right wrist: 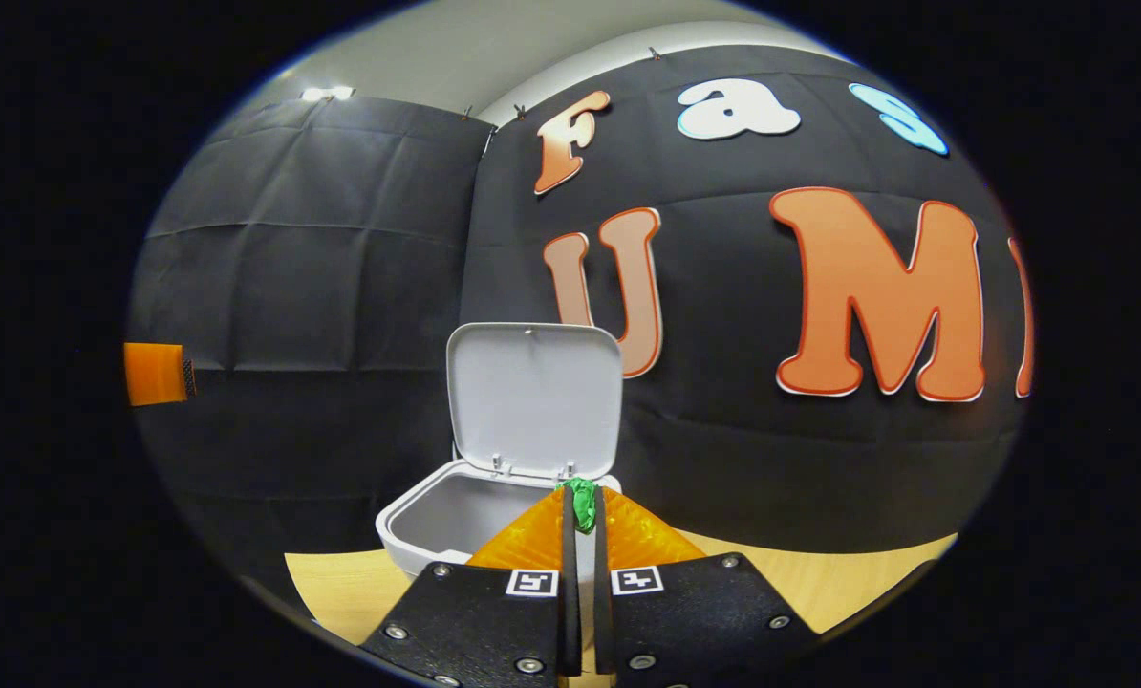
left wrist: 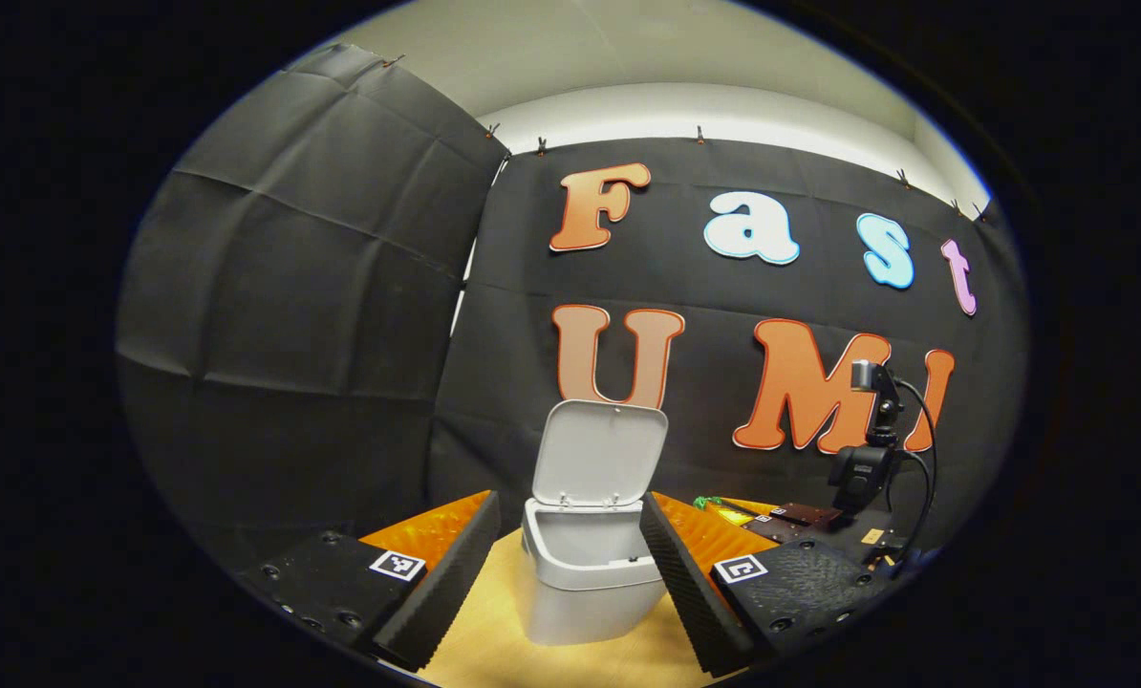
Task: Press the lid of the desktop garbage bin to open it, pick up the crumpled paper on the desktop and throw it into the bin, then pick up the pop can on the desktop and drop it into the bin, and finally close the garbage bin lid.
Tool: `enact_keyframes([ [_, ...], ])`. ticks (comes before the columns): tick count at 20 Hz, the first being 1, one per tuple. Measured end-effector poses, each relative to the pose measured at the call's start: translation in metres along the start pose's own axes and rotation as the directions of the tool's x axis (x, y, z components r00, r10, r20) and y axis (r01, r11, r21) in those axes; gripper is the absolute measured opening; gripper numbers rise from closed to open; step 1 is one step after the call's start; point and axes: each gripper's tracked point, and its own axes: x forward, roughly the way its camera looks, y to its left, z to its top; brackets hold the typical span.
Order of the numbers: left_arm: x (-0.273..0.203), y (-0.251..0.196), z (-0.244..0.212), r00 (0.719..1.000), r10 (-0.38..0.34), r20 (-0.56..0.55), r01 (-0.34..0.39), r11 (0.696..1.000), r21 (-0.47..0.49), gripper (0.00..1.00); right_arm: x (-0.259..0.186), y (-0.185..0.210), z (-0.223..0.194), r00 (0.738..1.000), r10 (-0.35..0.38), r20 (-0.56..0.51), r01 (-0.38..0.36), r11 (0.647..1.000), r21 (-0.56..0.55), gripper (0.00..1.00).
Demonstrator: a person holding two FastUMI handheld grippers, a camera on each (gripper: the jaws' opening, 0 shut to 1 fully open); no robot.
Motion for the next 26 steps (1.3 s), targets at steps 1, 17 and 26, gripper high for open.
enact_keyframes([
  [1, 0.0, 0.007, 0.0, 1.0, 0.014, 0.001, -0.014, 1.0, 0.004, 0.92, 0.009, 0.006, 0.0, 1.0, 0.009, -0.001, -0.009, 1.0, -0.001, 0.05],
  [17, 0.011, 0.005, -0.013, 1.0, -0.007, -0.022, 0.006, 1.0, -0.021, 0.94, 0.031, 0.011, -0.001, 0.999, 0.016, 0.033, -0.013, 0.997, -0.07, 0.86],
  [26, 0.025, -0.071, -0.036, 0.987, -0.153, -0.057, 0.153, 0.988, -0.014, 0.94, -0.046, -0.071, -0.002, 0.989, -0.142, 0.034, 0.144, 0.988, -0.064, 0.94],
])
